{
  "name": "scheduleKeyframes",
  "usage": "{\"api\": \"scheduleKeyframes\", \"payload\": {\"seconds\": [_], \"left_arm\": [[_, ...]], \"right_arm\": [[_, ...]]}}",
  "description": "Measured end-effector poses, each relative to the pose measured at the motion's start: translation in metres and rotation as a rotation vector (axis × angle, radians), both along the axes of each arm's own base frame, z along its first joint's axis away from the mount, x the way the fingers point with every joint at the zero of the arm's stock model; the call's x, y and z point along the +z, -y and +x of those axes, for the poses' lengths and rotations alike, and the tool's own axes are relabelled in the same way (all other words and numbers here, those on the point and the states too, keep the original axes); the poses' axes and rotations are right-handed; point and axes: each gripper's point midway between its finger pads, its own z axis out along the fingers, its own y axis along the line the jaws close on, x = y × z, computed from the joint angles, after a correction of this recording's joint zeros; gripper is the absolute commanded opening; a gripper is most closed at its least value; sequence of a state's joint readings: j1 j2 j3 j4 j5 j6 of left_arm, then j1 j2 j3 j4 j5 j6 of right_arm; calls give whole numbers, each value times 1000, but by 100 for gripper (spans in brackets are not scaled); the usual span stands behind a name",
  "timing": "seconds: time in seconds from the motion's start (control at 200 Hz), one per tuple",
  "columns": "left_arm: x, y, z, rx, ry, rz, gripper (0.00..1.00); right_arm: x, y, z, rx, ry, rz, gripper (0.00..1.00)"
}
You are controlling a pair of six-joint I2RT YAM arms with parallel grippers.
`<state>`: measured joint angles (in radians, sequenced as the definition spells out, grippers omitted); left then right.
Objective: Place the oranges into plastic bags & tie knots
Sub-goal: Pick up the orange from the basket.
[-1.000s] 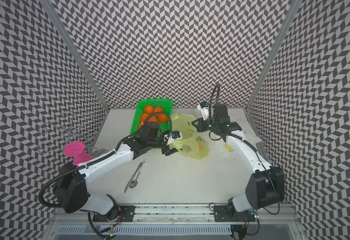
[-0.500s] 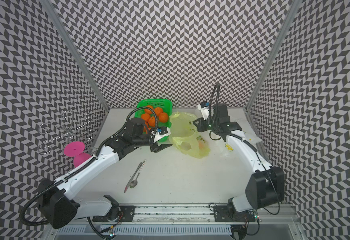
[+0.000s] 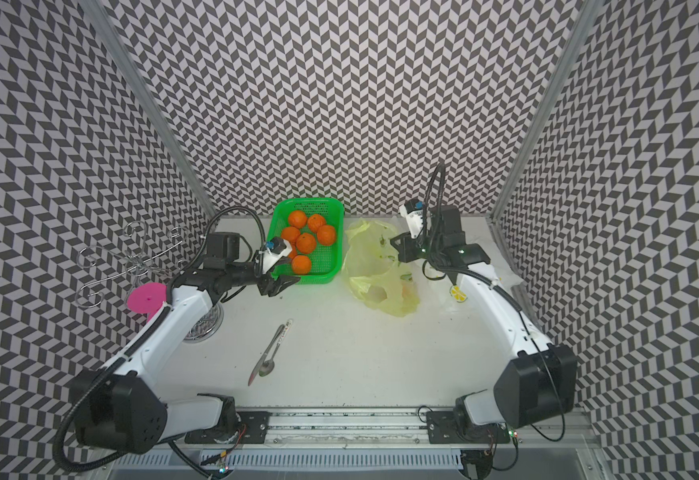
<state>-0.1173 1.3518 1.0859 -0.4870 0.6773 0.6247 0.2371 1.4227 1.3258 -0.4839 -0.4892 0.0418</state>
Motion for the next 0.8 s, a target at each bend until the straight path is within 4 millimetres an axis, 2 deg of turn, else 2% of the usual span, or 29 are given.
{"api": "scheduleKeyframes", "payload": {"seconds": [0.21, 0.35, 0.451, 0.606, 0.801], "left_arm": [[-64, -13, 66, 174, -199, 65, 75], [-92, -17, 96, 256, -276, 122, 77], [-107, -15, 106, 291, -318, 158, 79], [-131, -6, 111, 322, -386, 217, 83], [-145, -3, 123, 363, -390, 266, 85]], "right_arm": [[1, 0, -1, 4, 1, 3, 0], [1, -1, -2, 7, -1, 5, 0], [1, -2, -3, 15, -2, 12, 0], [3, -5, -4, 31, -2, 25, 0], [5, -8, -6, 50, -5, 43, 0]]}}
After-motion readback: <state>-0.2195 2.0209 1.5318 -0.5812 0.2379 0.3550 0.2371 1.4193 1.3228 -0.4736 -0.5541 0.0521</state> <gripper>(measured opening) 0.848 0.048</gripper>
